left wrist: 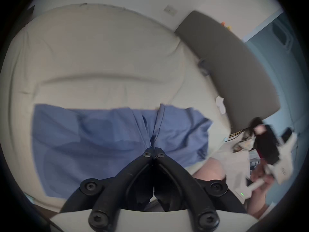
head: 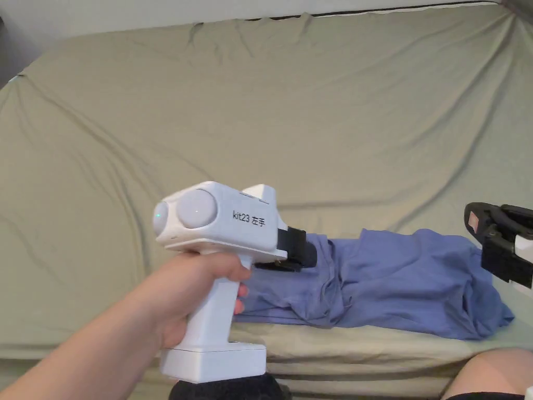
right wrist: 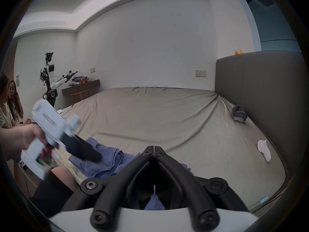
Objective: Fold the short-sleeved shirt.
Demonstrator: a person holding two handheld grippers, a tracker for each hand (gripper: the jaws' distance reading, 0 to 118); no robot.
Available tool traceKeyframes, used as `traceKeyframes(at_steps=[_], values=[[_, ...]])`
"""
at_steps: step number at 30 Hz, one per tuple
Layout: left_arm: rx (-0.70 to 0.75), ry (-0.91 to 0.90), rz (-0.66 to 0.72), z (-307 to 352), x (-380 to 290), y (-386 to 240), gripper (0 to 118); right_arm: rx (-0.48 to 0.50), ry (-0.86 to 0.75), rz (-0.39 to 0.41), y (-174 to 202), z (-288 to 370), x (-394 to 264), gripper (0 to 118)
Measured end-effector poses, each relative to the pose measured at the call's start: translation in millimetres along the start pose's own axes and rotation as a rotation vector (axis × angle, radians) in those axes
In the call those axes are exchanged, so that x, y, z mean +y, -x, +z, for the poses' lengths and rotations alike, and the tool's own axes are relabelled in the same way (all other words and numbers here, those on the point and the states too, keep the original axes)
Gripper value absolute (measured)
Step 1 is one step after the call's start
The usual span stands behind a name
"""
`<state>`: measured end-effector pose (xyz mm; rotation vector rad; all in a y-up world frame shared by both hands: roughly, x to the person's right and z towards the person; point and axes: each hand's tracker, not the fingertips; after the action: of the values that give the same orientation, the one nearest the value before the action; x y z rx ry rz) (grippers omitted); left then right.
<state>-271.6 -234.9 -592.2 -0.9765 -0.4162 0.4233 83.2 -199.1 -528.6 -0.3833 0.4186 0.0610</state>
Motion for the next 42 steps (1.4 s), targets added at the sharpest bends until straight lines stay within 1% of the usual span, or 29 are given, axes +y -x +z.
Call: traceKeyframes(at_steps=[1, 2, 4, 5, 6, 7, 8, 9, 10, 11, 12, 14, 16, 17, 18, 19, 20, 21, 22, 23, 25, 26, 29, 33, 35, 38, 40, 41, 42], values=[[-0.004, -0.039, -0.009, 23.5, -1.5, 15.7, 0, -0.001, 0.001, -0.001, 0.4, -0.4, 0.0, 0], [-0.004, -0.066, 0.034, 41.6, -2.6, 36.0, 0, 0.0, 0.003, -0.003, -2.2, -2.7, -1.7, 0], [-0.005, -0.088, 0.197, 66.3, -5.6, 84.9, 0, 0.008, 0.008, -0.013, -1.9, -4.0, -2.0, 0], [-0.018, -0.108, 0.246, 73.3, -9.5, 111.3, 0, 0.016, 0.012, -0.019, -1.4, -5.0, -2.4, 0], [-0.027, -0.105, 0.296, 76.6, -12.4, 133.9, 7, 0.021, 0.016, -0.024, -0.8, -5.6, -2.8, 0], [-0.056, -0.103, 0.352, 78.7, -17.0, 158.7, 20, 0.024, 0.02, -0.026, 0.3, -6.7, -3.4, 0], [-0.113, -0.093, 0.387, 76.7, -19.4, 179.3, 41, 0.027, 0.026, -0.028, 1.3, -7.6, -4.1, 0], [-0.159, -0.093, 0.408, 72.3, -24.6, 193.2, 74, 0.027, 0.031, -0.028, 2.1, -8.4, -4.9, 0], [-0.214, -0.103, 0.441, 66.1, -30.2, 206.1, 94, 0.027, 0.036, -0.028, -1.2, -11.8, -9.3, 0], [-0.278, -0.102, 0.467, 56.4, -34.1, 214.9, 107, 0.023, 0.043, -0.031, -1.5, -12.9, -10.9, 0], [-0.329, -0.1, 0.483, 48.1, -36.2, 216.9, 115, 0.018, 0.047, -0.034, -1.8, -13.5, -12.5, 0], [-0.416, -0.099, 0.528, 23.4, -40.1, 221.7, 115, 0.003, 0.054, -0.051, -5.0, -14.7, -15.2, 0], [-0.471, -0.051, 0.534, 0.9, -44.1, 223.8, 115, -0.007, 0.069, -0.084, -11.0, -15.5, -17.0, 0], [-0.604, -0.182, 0.454, 2.2, -37.0, 219.3, 114, -0.014, 0.073, -0.099, -13.5, -15.3, -18.2, 0], [-0.574, -0.144, 0.452, -7.9, -31.9, 216.3, 104, -0.021, 0.076, -0.108, -13.6, -14.8, -19.5, 0], [-0.554, -0.137, 0.495, -16.8, -29.8, 212.5, 87, -0.03, 0.08, -0.112, -16.1, -14.9, -20.4, 0], [-0.556, -0.125, 0.493, -26.3, -27.4, 208.4, 63, -0.04, 0.083, -0.113, -18.8, -15.2, -21.0, 0], [-0.492, -0.067, 0.454, -33.4, -25.0, 203.8, 23, -0.049, 0.086, -0.115, -21.3, -15.7, -21.4, 0], [-0.389, -0.026, 0.397, -38.7, -24.3, 197.0, 10, -0.057, 0.089, -0.122, -22.7, -15.6, -22.5, 0], [-0.292, 0.008, 0.336, -44.1, -24.9, 194.9, 10, -0.064, 0.092, -0.133, -25.5, -15.6, -22.6, 0], [-0.45, -0.028, 0.444, -24.2, -17.5, 201.3, 8, -0.07, 0.086, -0.154, -30.6, -14.3, -22.0, 0], [-0.47, -0.039, 0.455, -15.1, -14.7, 198.0, 8, -0.071, 0.083, -0.157, -28.1, -12.8, -20.5, 0], [-0.415, -0.01, 0.345, 17.6, -1.4, 185.8, 8, -0.075, 0.078, -0.163, -31.1, -13.5, -19.0, 0], [-0.37, -0.037, 0.338, 77.4, 18.3, 172.1, 8, -0.054, 0.076, -0.179, -24.8, -12.4, -15.5, 0], [-0.269, -0.038, 0.289, 110.2, 29.5, 171.4, 8, -0.036, 0.072, -0.166, -22.8, -10.3, -15.6, 0], [-0.011, 0.046, 0.332, 132.5, 41.4, 171.1, 8, -0.011, 0.063, -0.174, -18.2, -6.4, -13.0, 0], [0.17, 0.116, 0.286, 131.4, 51.4, 158.2, 8, 0.001, 0.058, -0.172, -16.4, -5.8, -11.5, 0], [0.218, 0.172, 0.267, 129.4, 56.5, 145.8, 8, 0.004, 0.058, -0.169, -15.7, -5.7, -10.5, 0], [0.219, 0.195, 0.244, 127.9, 60.1, 132.8, 8, 0.009, 0.057, -0.169, -14.5, -4.7, -9.8, 0]])
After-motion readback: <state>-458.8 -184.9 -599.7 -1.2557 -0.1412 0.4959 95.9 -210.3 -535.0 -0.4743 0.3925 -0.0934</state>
